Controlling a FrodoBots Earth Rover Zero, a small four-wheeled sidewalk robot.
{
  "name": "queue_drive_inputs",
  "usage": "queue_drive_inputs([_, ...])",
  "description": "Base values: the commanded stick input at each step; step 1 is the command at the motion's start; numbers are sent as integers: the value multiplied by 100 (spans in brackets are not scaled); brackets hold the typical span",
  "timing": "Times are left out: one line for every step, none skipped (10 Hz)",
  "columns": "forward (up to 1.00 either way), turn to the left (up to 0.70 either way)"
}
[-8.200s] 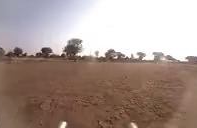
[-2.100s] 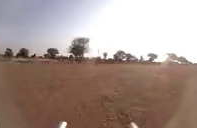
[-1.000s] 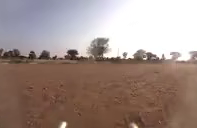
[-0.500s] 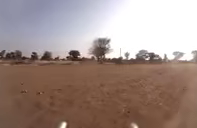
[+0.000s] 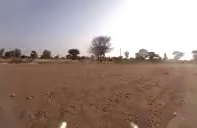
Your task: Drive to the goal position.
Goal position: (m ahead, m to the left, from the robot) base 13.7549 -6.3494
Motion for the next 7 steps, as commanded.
queue_drive_inputs([70,0])
queue_drive_inputs([70,-22])
queue_drive_inputs([70,-35])
queue_drive_inputs([70,-35])
queue_drive_inputs([70,-35])
queue_drive_inputs([70,-35])
queue_drive_inputs([70,-35])
